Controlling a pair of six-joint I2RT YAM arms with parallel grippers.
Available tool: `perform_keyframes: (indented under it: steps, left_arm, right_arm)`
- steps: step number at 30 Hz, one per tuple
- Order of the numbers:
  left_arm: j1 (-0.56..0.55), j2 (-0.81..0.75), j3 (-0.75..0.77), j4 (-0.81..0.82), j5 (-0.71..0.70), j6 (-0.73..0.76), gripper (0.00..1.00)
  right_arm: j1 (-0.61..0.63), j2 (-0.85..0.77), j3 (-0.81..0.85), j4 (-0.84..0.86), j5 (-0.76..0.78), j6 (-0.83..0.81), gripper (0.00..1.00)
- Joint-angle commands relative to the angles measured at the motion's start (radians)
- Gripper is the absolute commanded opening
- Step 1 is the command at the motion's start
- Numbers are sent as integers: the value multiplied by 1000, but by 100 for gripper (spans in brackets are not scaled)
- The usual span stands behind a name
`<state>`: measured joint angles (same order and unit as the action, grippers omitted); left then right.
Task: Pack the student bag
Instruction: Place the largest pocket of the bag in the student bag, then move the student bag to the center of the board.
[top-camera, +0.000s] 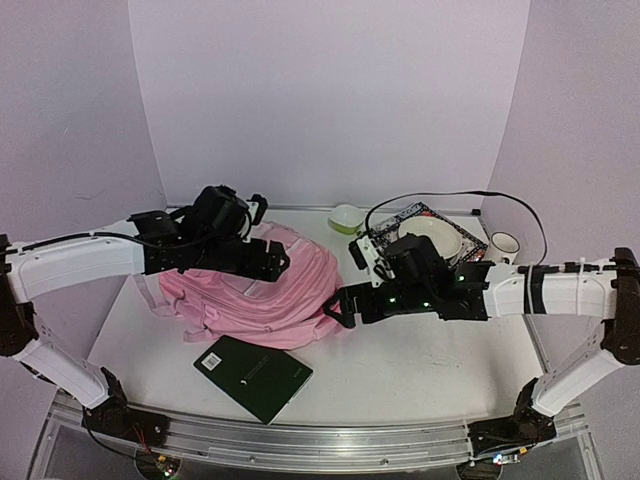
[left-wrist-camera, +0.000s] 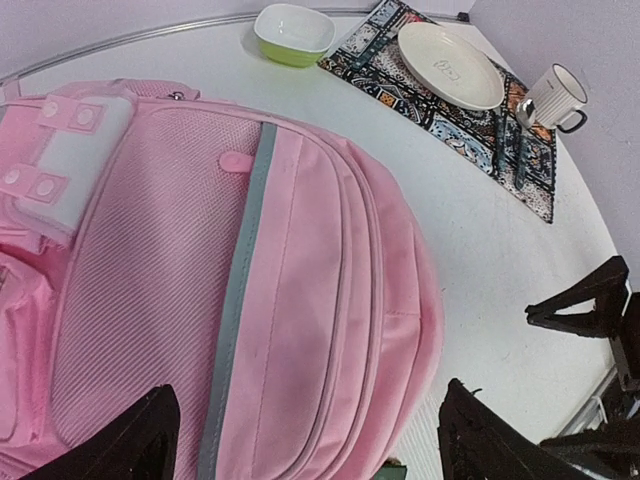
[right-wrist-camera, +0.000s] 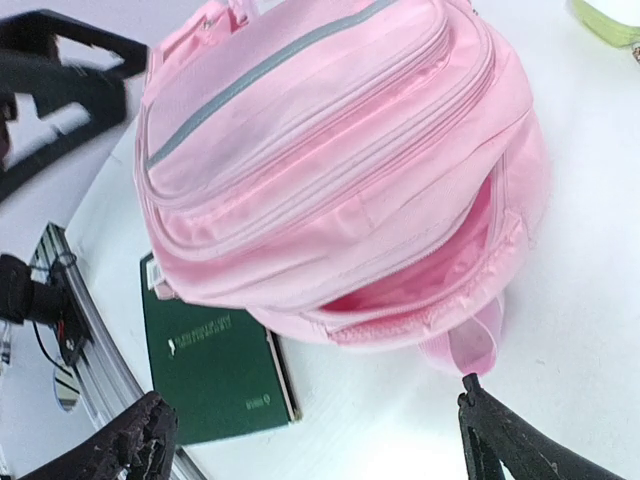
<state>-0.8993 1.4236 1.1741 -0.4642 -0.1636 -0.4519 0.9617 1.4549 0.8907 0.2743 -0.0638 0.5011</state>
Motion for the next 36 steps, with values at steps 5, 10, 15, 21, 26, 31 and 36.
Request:
perform_keyframes:
  steps: [5,10,15,21,26,31,36]
  left_arm:
    - [5,-212,-244,-74,76,-241,94]
    - [5,-218,-377,-33,161,-351,92]
    - [3,-192,-455,78,246,-371,88]
    - [30,-49,-438,162,175,-314,84]
    - [126,78,-340,192,88,-203,82]
    - [156,158,-227,192,27,-116,84]
    - [178,172,-193,184,25,-97,87]
  right_arm:
    - [29,-68,-42,-73,4,-79,98]
    - [45,-48,-39,-74,-5,-91,98]
    - [54,-41,-47,-72,5,-89,98]
    - [64,-36,-48,-64,3,-93,98]
    - [94,4,-5,-95,-24,-95,98]
    - [131,95,45,-131,-54,-78,98]
    - [168,224,112,-133,-98,-66,98]
